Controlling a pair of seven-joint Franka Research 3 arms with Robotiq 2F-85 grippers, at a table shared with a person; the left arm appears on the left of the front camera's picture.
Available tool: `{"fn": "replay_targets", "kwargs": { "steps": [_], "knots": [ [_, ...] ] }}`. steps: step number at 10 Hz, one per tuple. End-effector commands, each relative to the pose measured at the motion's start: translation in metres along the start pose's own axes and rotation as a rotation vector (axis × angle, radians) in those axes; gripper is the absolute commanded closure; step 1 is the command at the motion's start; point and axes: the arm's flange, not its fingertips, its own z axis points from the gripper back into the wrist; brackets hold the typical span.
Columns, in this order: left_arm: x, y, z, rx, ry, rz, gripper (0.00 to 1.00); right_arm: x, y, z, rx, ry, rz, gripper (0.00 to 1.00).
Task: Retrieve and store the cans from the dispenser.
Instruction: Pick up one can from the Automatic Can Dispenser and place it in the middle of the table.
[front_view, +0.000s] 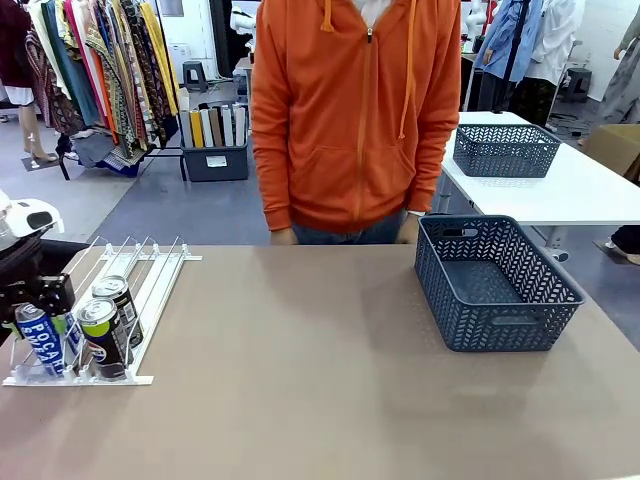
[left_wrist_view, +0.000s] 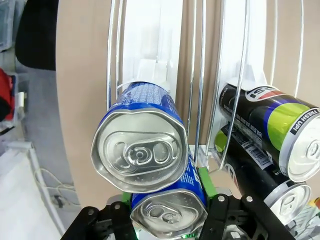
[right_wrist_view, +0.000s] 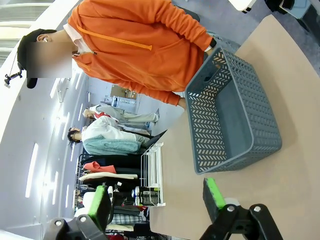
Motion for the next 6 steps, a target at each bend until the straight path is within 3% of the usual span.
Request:
{"fn": "replay_targets", "kwargs": {
  "steps": [1, 3, 6],
  "knots": [
    [-0.007, -0.006, 0.017, 0.013, -0.023, -0.009, 1.0, 0.004, 0.002, -0.001, 0.023, -0.017, 0.021, 0.0],
    [-0.03, -0.008, 0.079, -0.017, -0.072, -0.103, 1.0, 0.004, 0.002, -0.001, 0.023, -0.017, 0.021, 0.0],
    [-0.071, -0.012, 0.18, -0.044, -0.277, -0.246, 1.0, 0.004, 0.002, -0.001, 0.023, -0.017, 0.021, 0.0]
  ]
}}
